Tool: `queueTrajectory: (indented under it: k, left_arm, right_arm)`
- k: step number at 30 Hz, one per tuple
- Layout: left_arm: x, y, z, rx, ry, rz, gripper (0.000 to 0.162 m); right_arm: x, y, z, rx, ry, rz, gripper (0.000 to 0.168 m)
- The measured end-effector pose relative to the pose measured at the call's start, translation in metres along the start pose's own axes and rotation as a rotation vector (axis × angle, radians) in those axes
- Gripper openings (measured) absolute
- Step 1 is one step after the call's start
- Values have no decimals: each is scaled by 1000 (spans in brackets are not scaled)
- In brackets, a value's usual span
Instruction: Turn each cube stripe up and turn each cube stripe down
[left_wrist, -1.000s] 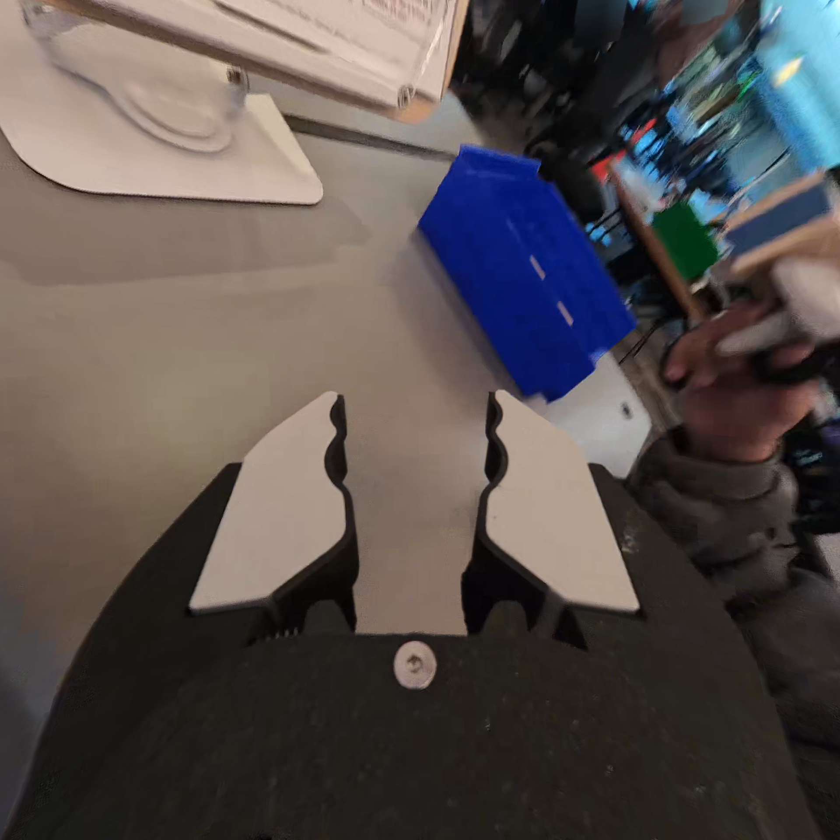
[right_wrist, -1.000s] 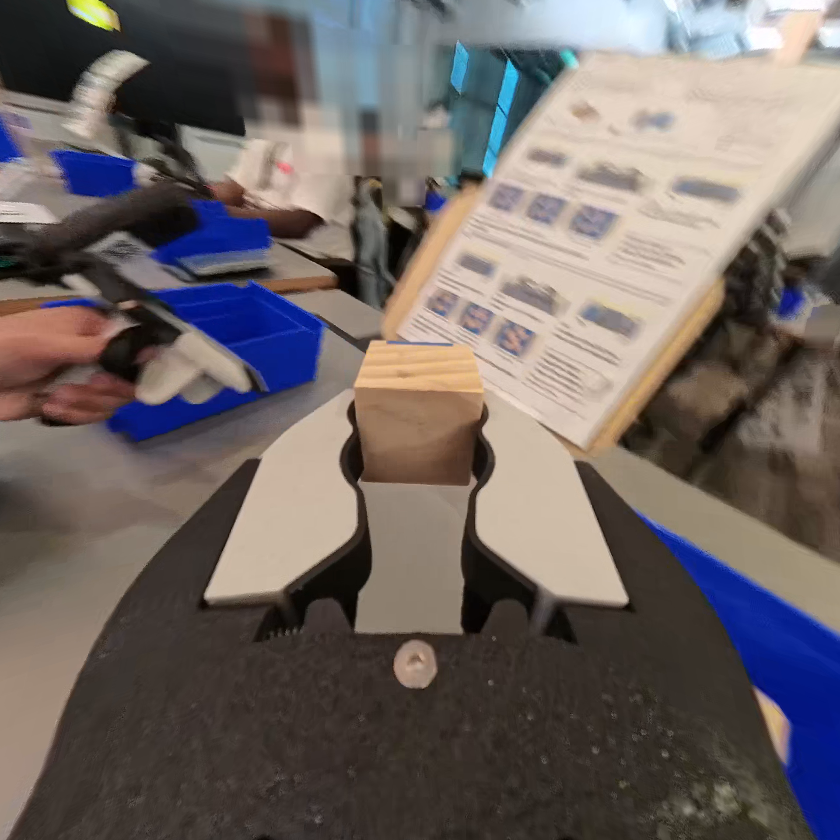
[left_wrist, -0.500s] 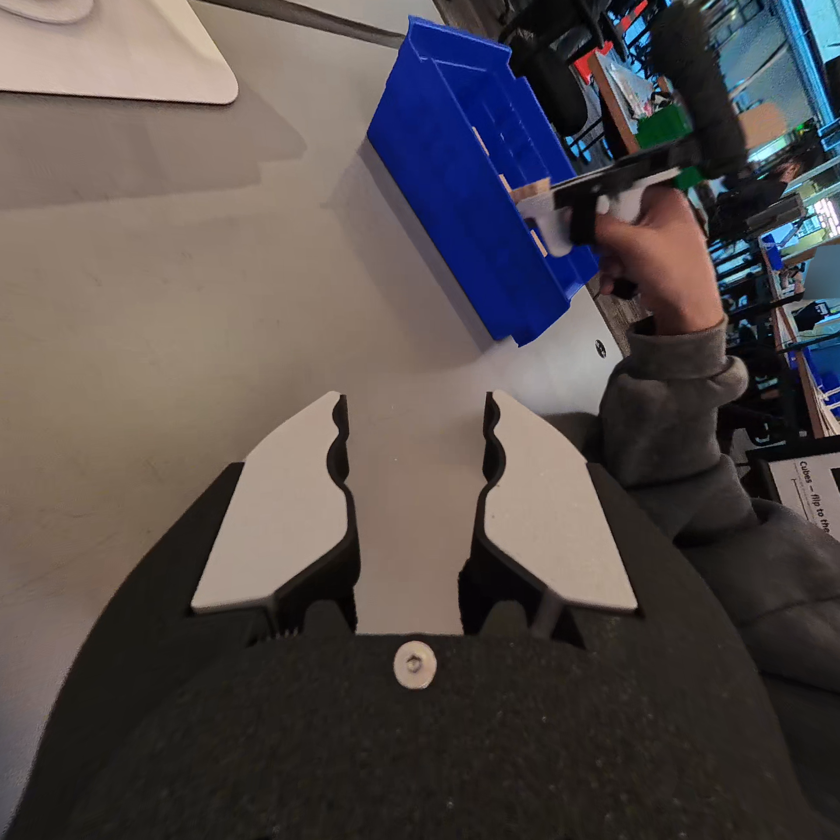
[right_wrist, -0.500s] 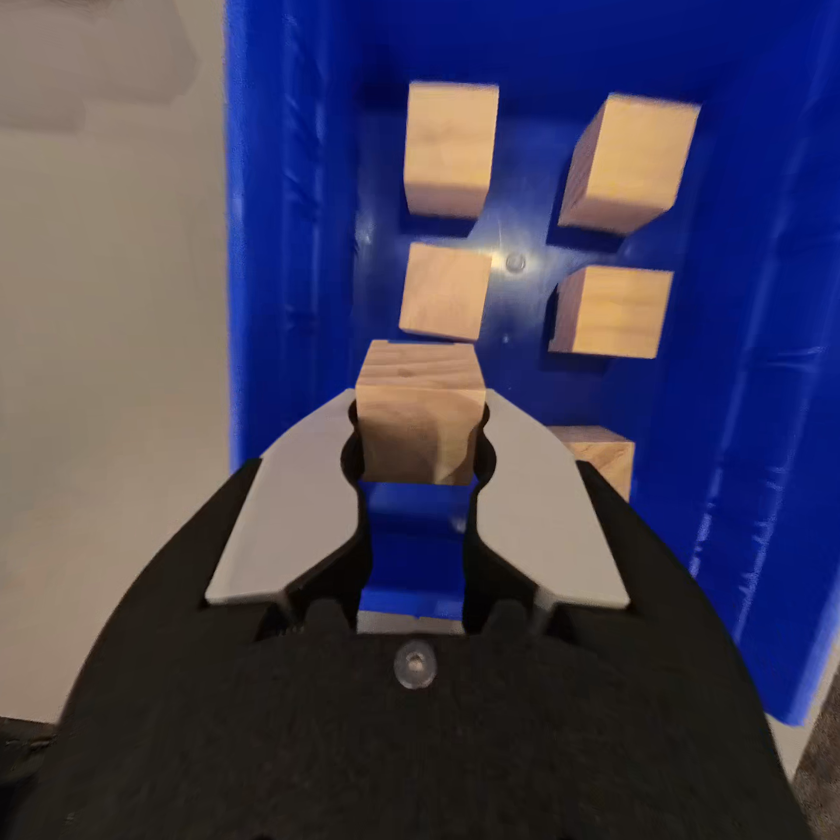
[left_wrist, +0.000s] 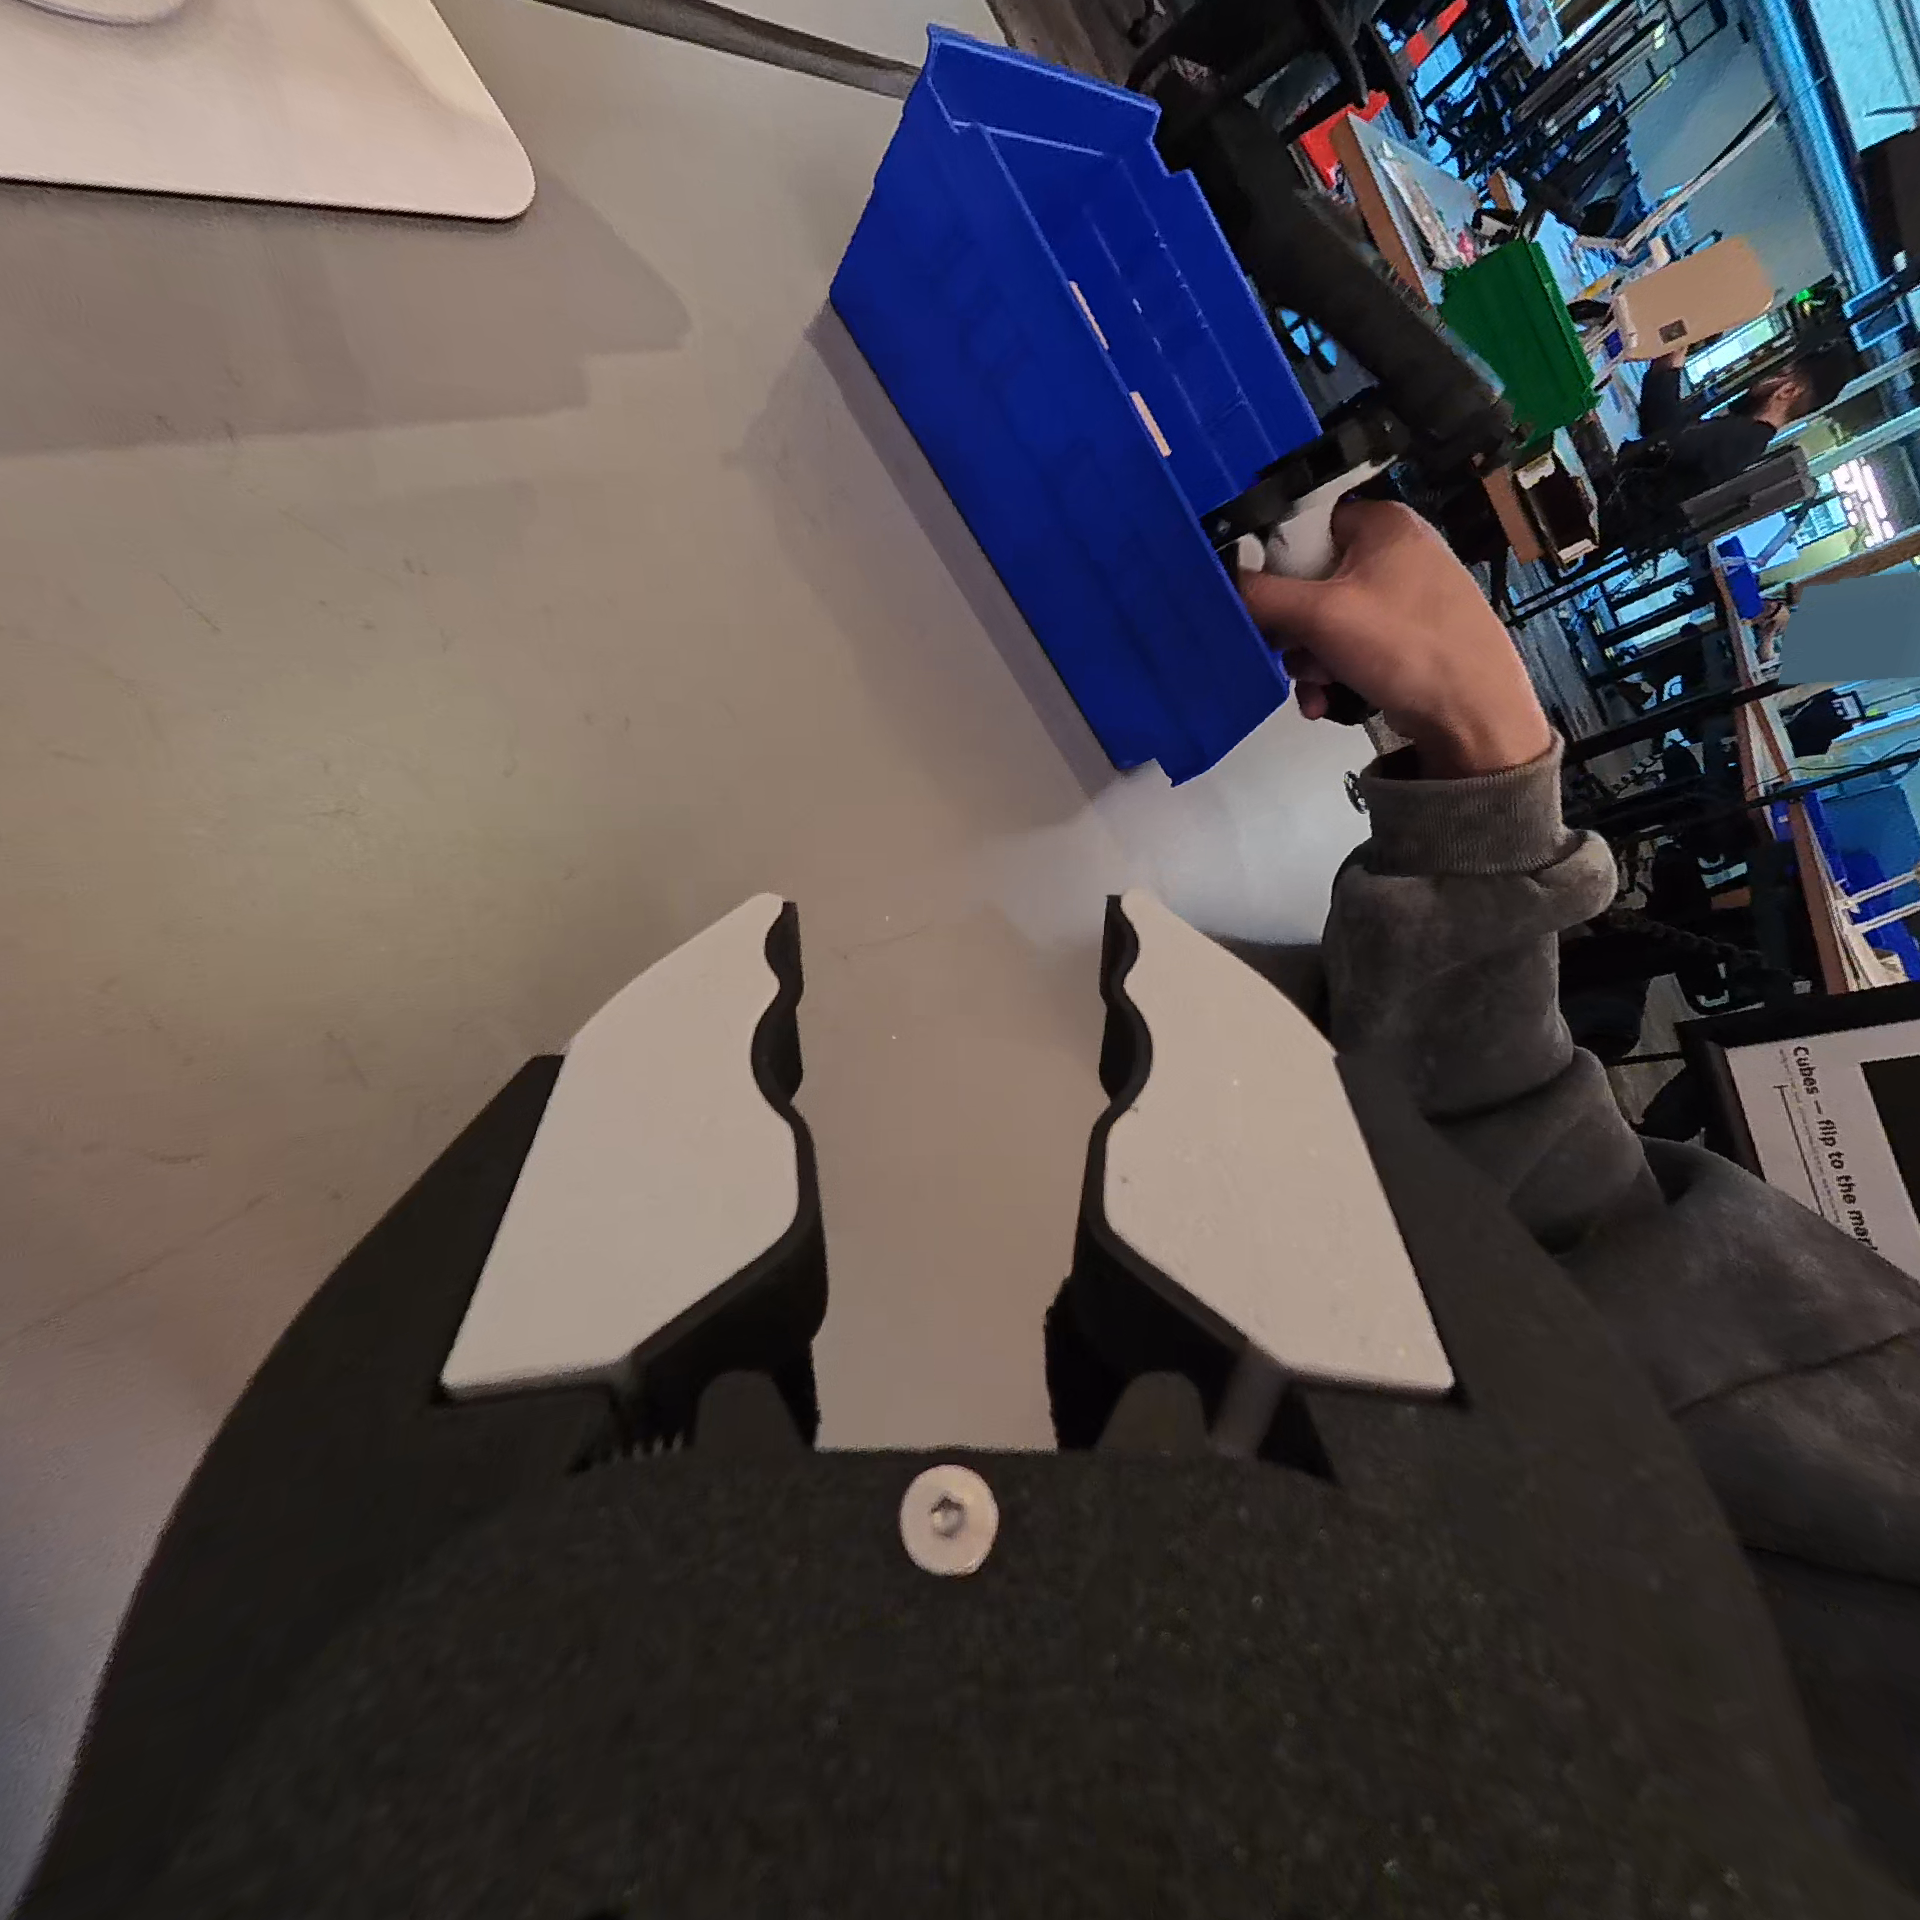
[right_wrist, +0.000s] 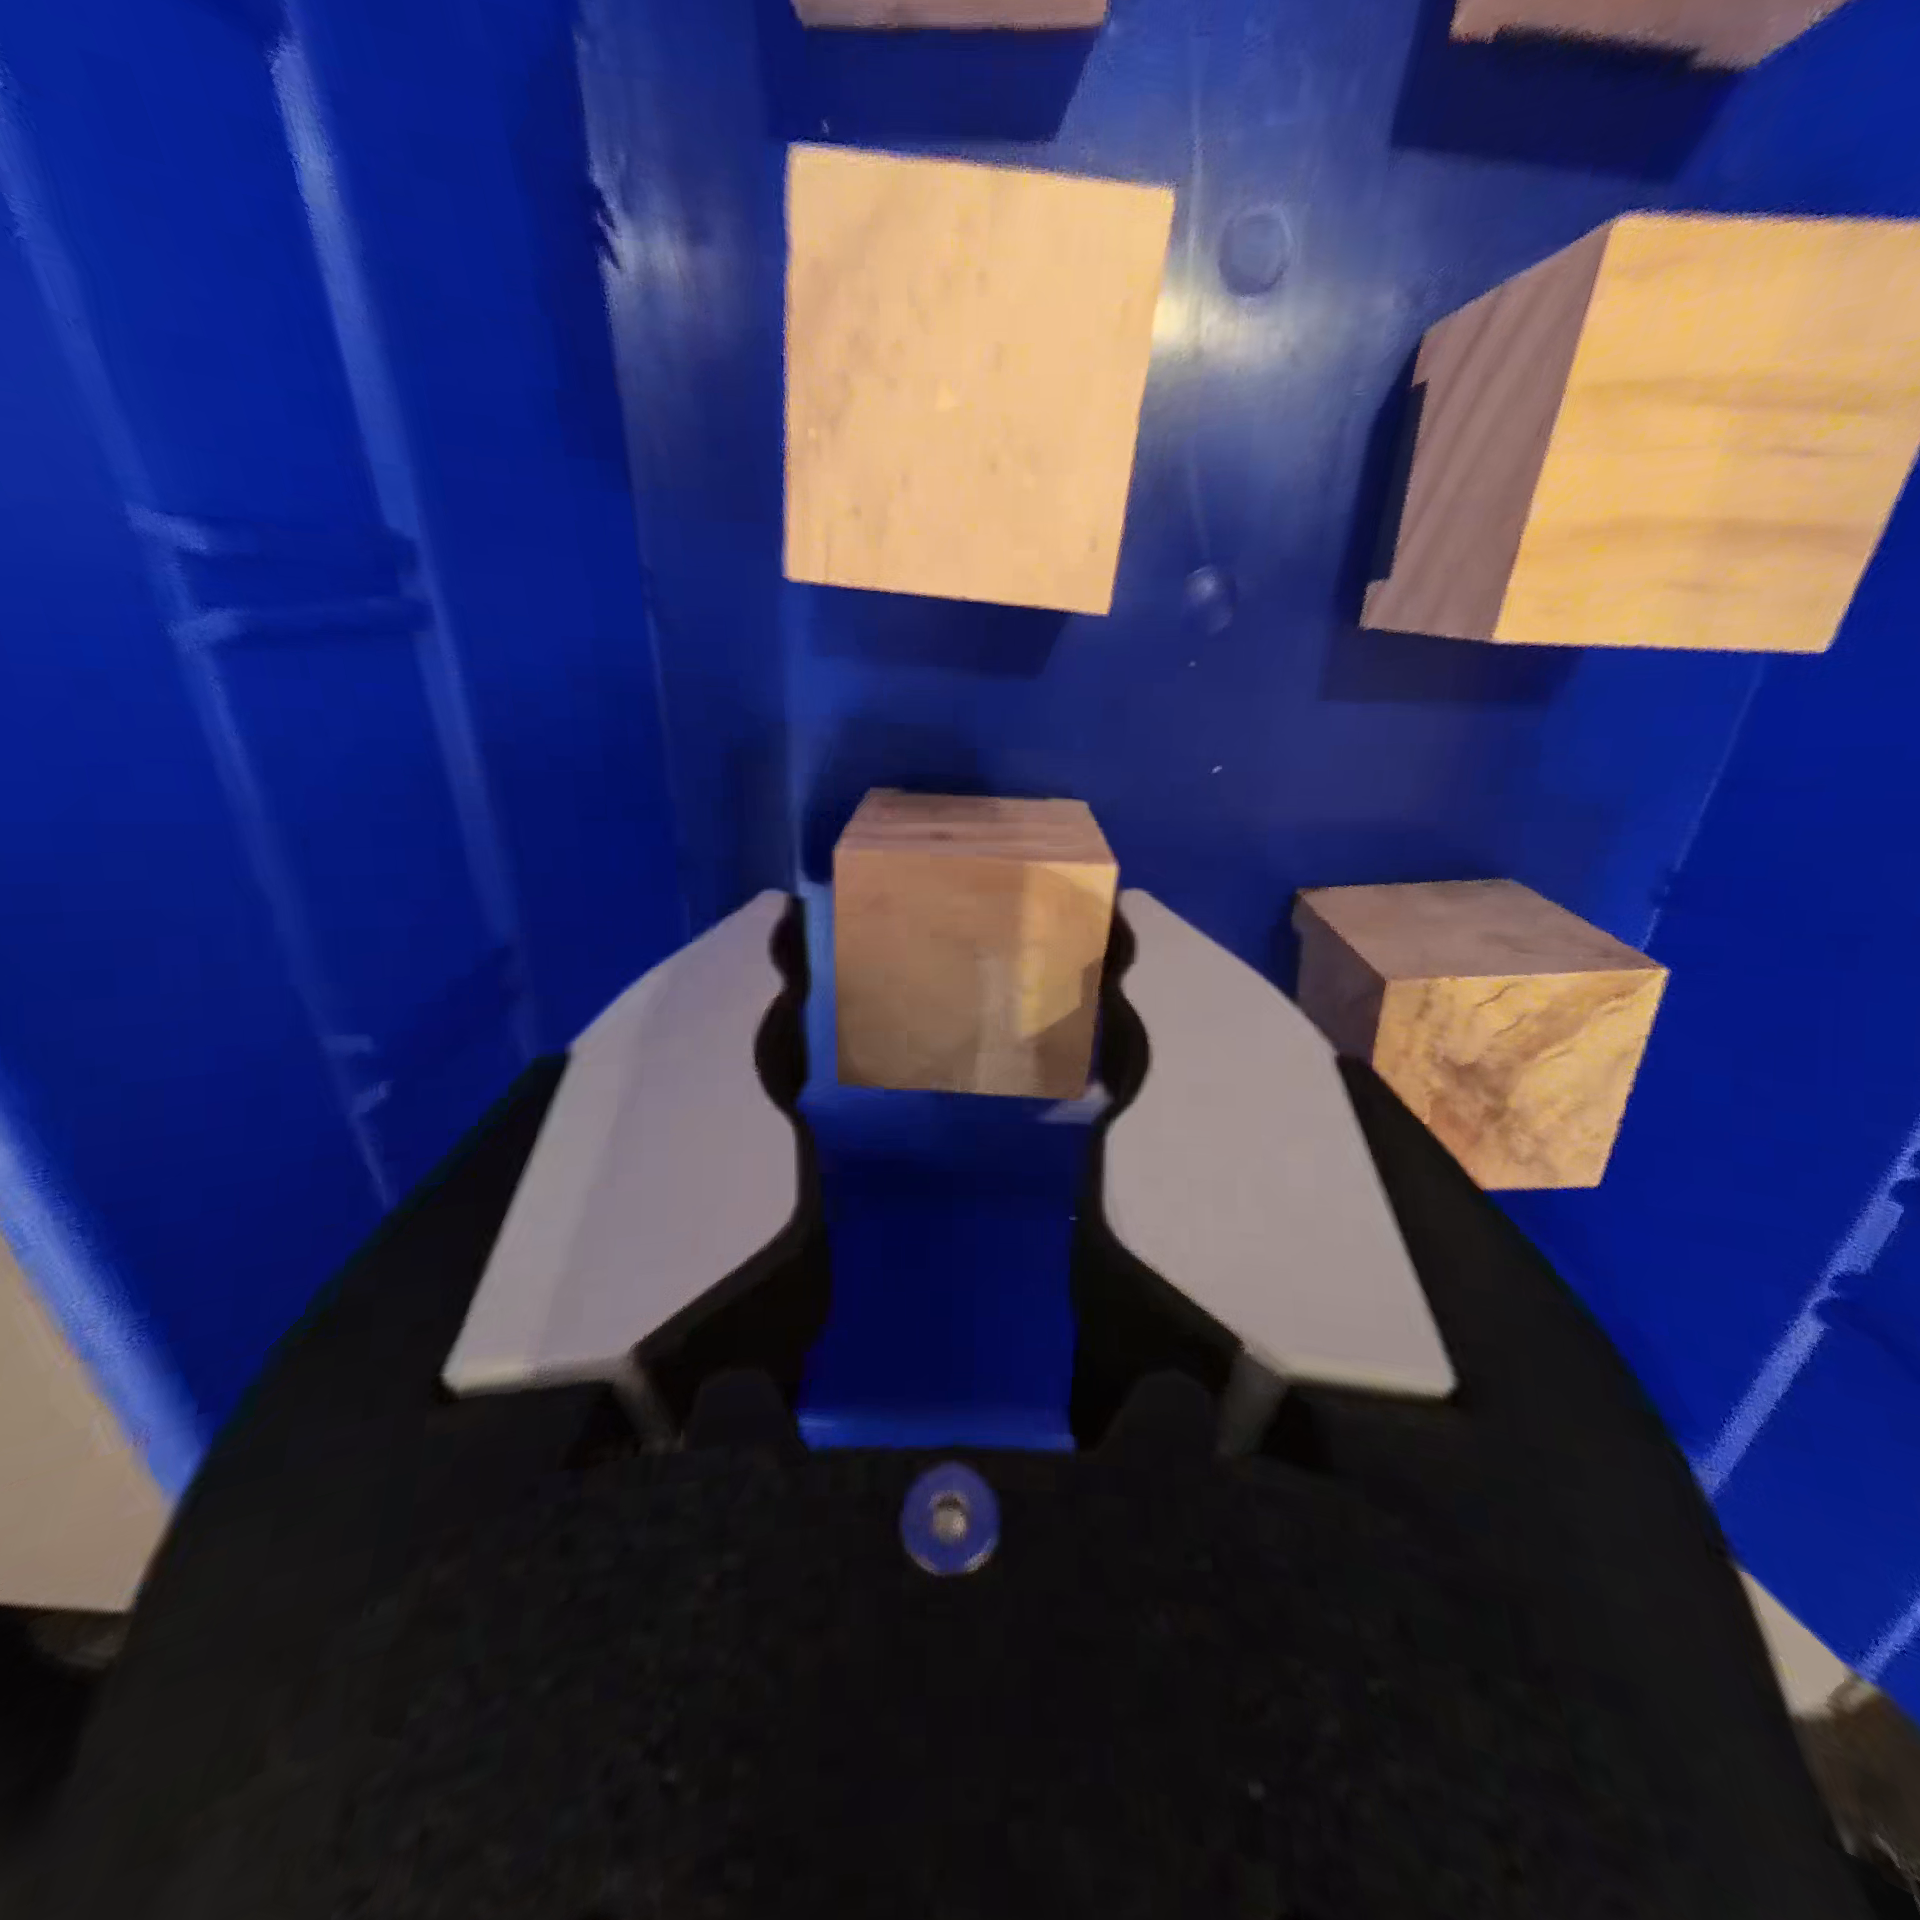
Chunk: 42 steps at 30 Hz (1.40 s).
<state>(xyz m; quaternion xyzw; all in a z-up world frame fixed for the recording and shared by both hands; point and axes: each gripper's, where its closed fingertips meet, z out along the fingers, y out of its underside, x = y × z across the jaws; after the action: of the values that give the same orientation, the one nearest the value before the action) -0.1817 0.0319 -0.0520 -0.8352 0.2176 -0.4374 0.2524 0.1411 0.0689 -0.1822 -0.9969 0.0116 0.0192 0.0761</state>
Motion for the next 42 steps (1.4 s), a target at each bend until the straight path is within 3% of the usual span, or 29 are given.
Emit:
queueTrajectory:
  k: [4,8,11,14,17,19,22,25,27,31,35,39,42]
  left_arm:
    - [0,2,0,-10,-3,9,55]
    - [-1,1,-3,2,-14,19,55]
    - [-7,4,-8,34,-76,59,55]
    - [-21,7,-23,179,-207,114,53]
    - [-35,30,-37,251,-364,192,54]
    - [-44,45,-48,292,-466,252,53]
    - [-57,65,-57,320,-607,362,53]
    - [-54,85,-49,316,-558,320,53]
    - [-49,94,-38,298,-502,280,55]
    - [-25,95,-5,263,-453,338,61]
    - [22,85,68,155,-453,576,64]
    - [94,65,155,165,-265,566,65]
    - [122,47,211,181,-185,458,79]
  right_arm:
    - [-8,-14,-43,187,-28,-45,70]
    - [-51,-33,-129,589,-140,-227,69]
    - [-124,-22,-182,1005,-357,-441,70]
    - [-202,29,-187,1291,-689,-565,58]
    - [-237,67,-154,1360,-737,-627,60]
    - [-248,81,-134,1341,-736,-634,60]
    - [-262,95,-128,1270,-877,-567,60]
    - [-271,106,-133,1191,-1018,-508,64]
    - [-270,105,-131,1201,-982,-512,63]
    - [-222,91,-159,1319,-853,-437,57]
    - [-86,68,-195,1478,-712,-105,61]
    - [66,71,-171,1454,-254,117,66]
    - [128,87,-147,1355,-75,166,71]
